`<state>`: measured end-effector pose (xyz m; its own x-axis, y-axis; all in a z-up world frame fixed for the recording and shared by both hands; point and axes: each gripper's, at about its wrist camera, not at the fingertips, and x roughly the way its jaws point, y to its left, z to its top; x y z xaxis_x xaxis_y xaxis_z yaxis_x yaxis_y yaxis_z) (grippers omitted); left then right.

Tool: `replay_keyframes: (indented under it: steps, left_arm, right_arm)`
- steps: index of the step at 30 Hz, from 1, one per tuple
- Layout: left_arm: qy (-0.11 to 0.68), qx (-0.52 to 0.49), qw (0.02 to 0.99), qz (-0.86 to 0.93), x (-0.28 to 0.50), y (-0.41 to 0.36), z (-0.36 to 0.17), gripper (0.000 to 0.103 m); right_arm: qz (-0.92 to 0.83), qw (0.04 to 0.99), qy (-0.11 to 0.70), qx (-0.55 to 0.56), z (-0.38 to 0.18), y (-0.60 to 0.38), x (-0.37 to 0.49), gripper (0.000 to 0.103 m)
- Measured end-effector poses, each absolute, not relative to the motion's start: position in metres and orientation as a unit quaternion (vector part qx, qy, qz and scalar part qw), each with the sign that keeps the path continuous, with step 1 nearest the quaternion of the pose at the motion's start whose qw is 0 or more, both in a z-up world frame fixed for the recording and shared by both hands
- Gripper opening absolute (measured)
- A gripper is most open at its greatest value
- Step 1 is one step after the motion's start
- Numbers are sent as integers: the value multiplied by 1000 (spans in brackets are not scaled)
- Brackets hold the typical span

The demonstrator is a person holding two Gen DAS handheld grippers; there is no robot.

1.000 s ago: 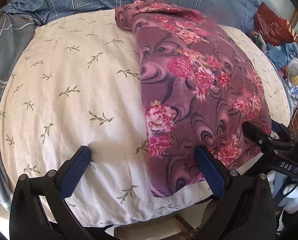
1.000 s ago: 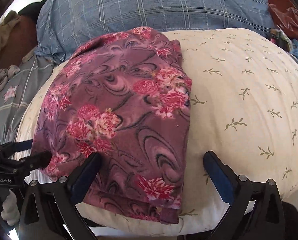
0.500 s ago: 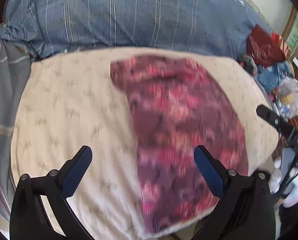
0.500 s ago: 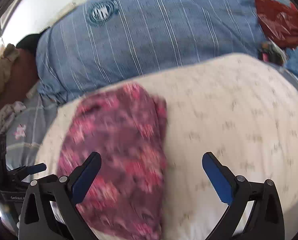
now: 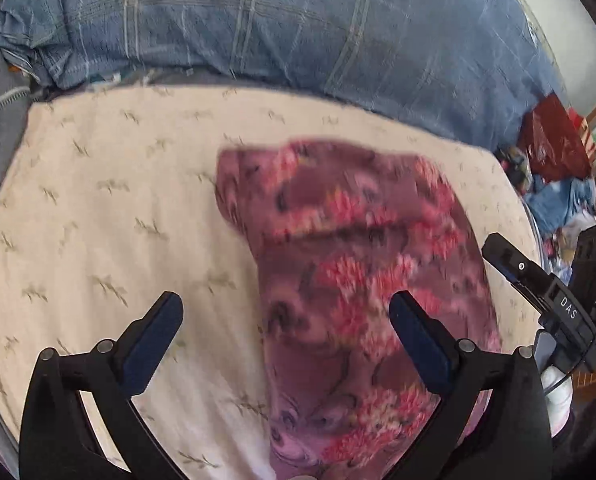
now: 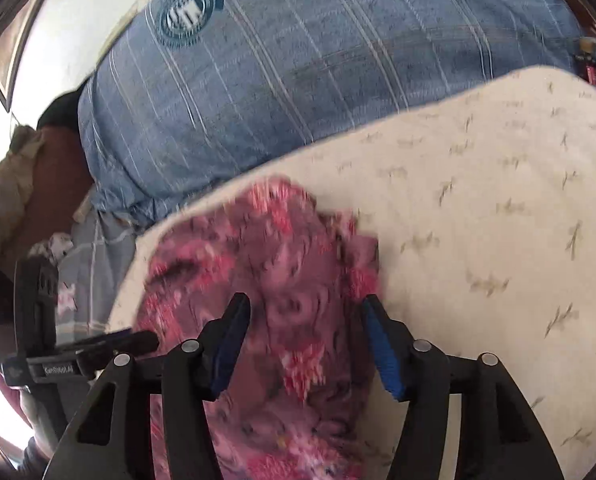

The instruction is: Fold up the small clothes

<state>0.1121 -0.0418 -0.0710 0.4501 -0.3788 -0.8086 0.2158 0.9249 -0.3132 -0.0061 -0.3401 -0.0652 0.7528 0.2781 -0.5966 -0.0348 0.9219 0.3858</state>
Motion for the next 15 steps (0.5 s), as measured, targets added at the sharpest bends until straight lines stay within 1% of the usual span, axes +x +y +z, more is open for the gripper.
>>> replay_keyframes:
  steps: [2,4,5,6,7,8,11,12,13,14,15]
  left_arm:
    - [501,-95,842,-174,128,-40,-70,103]
    - [527,-106,825,-172,147,-43,-81,103]
    - [537,-110,819,-168,151,-46,-86,101]
    - [543,-114,816,-165,154,-47,-88,98]
    - [544,-118,814,-167,153,-49,-87,96]
    - [538,-121,817,-170,153,-50,-84,96]
    - [516,-98,836,-157,160,-55,-78,96]
    - [520,-89,836,-152,166,-58,-85,96]
    - [536,-85,827,-147,174,-64,-98,98]
    - [533,-87,829,-145,178,-65,-101,102]
    - [522,-78,837,-142,177,-67,-99,102]
  right_arm:
    - [82,917,347,181,-61,-341,11,61]
    - [81,907,372,179,-69,-337,33,61]
    - [76,903,387,173,-75,-333,40,58]
    - [72,898,403,162,-81,-329,50,42]
    - [83,899,404,151,-83,-324,55,24]
    - [102,899,395,155,-80,-324,52,7]
    - [107,915,348,173,-67,-332,37,6]
    - [97,914,350,180,-72,-338,38,4]
    - [86,905,374,183,-86,-342,46,4]
    - [78,900,390,179,-94,-342,51,4]
    - [79,897,398,172,-105,-343,54,3]
